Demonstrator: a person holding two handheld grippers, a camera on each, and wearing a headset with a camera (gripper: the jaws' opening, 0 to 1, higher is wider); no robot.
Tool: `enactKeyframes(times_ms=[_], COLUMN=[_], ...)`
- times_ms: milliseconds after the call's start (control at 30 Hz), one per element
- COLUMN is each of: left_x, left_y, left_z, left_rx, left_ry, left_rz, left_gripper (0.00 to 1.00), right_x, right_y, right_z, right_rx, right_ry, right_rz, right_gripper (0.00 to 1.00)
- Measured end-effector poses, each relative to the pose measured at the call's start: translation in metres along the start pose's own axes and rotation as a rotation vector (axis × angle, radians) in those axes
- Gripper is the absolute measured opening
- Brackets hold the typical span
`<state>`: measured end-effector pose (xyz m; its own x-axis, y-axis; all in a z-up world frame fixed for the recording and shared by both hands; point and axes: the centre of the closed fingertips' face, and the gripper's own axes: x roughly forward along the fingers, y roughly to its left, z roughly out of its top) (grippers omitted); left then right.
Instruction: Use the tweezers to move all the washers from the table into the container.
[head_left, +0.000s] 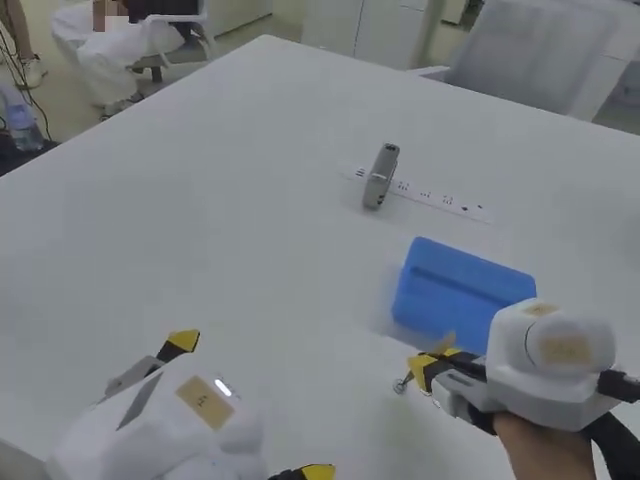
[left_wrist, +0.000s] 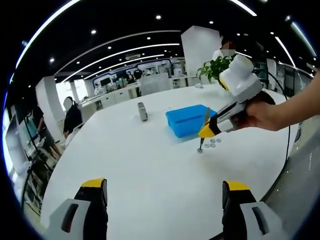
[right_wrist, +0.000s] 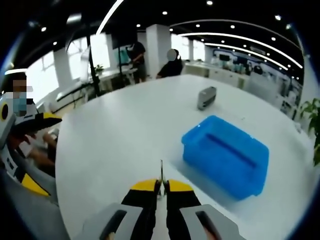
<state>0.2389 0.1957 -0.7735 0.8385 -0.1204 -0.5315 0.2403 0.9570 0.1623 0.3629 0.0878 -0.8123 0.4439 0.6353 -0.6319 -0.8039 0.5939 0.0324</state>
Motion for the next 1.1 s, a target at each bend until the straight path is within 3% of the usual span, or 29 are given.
enactKeyframes(times_ms=[300, 467, 600, 700, 933, 1100], left_x=[0.0, 0.0, 0.0, 0.002, 0.003, 0.003], left_y=[0.001, 0.002, 0.002, -0.001, -0.001, -0.002], left_z=[0.001, 0.0, 0.0, -0.005, -0.007, -0.007], left_rx=[-0.002, -0.004, 0.003, 0.002, 0.014, 0.012], left_ry=[-0.006, -0.001, -0.002, 0.029, 0.037, 0.04], left_rz=[0.004, 0.008, 0.012, -0.005, -0.003, -0.009], left_gripper=[0.99, 0.98, 0.98, 0.99, 0.98, 0.99], right_x=[-0.019, -0.021, -0.021, -0.02, -0.005, 0.01], right_y=[-0.018, -0.026, -0.033, -0.043, -0.065, -0.078], right_z=[0.031, 0.035, 0.047, 0.059, 0.082, 0.085], right_rx=[-0.01, -0.017, 0.021, 0.041, 0.038, 0.026], right_ry=[-0.035, -0.04, -0.074, -0.095, -0.118, -0.104], right_rz=[-0.026, -0.029, -0.023, -0.026, -0.044, -0.061], right_gripper=[0.02, 0.02, 0.02, 0.02, 0.02, 0.02])
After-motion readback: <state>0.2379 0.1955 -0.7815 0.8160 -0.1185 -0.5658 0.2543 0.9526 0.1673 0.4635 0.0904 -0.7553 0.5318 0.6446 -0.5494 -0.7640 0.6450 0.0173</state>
